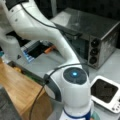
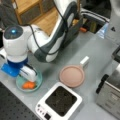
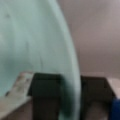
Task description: Pick up the pan. Place the pan on the table. Pick up the bowl. Place the bowl on the stove.
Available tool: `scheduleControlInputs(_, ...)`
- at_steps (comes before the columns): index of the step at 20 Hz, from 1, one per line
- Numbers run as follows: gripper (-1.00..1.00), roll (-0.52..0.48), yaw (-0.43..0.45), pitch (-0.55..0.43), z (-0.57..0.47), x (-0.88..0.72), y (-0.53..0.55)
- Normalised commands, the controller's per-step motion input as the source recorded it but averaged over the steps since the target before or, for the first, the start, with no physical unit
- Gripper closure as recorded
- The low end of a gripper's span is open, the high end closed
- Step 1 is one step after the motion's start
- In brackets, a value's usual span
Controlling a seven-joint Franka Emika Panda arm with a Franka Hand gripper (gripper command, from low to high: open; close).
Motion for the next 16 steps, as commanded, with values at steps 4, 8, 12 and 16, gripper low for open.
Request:
scheduleControlInputs(4,1.0,0.236,-0.069,-0.02,0.05,-0.08,0.0)
scheduleControlInputs(8,1.0,0.25,-0.079,0.003,0.12,-0.1,0.0)
scheduleControlInputs(12,1.0,0.28,-0.087,0.006,0.17,-0.1,0.01)
scheduleControlInputs(16,1.0,0.291,-0.112,0.009,0.19,-0.11,0.04)
